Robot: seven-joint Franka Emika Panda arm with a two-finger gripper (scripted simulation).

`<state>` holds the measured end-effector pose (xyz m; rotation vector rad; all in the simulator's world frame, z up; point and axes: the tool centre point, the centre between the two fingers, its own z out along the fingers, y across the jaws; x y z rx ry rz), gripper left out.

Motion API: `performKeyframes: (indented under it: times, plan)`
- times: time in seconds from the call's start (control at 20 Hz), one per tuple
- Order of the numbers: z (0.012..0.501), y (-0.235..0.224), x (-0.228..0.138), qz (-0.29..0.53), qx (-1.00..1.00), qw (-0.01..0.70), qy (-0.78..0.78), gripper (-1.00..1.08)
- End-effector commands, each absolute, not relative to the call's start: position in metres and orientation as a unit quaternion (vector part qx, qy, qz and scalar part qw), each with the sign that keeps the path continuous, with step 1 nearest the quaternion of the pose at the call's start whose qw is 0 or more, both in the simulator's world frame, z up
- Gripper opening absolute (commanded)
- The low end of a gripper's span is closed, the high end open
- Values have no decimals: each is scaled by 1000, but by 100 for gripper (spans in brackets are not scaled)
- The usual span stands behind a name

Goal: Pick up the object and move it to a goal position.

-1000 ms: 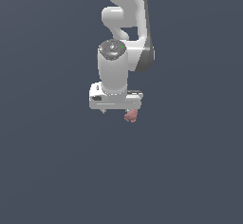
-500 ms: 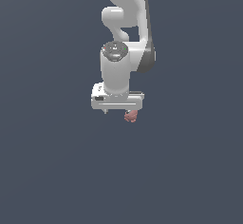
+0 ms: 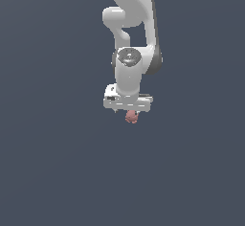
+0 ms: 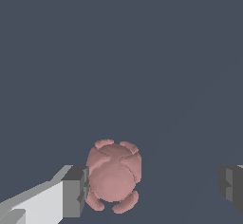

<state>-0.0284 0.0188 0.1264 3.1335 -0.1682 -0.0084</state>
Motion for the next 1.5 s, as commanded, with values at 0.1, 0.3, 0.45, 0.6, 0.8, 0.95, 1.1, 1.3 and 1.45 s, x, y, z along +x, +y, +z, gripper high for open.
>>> performKeyframes:
  times: [0.1, 0.3, 0.45, 0.6, 0.8, 0.95, 1.1, 1.3, 1.45]
  plan:
    - [109, 39, -46, -2, 997, 1, -83, 100]
    - [99, 52, -58, -1, 995, 0, -103, 100]
    - [94, 58, -64, 0, 994, 0, -113, 100]
    - [90, 61, -68, 0, 993, 0, -119, 100]
    - [90, 62, -69, 0, 993, 0, -119, 100]
    - [87, 62, -69, 0, 993, 0, -119, 100]
    - [78, 62, -70, 0, 993, 0, -119, 100]
    - [58, 62, -71, 0, 993, 0, -120, 100]
    - [46, 62, -71, 0, 993, 0, -121, 100]
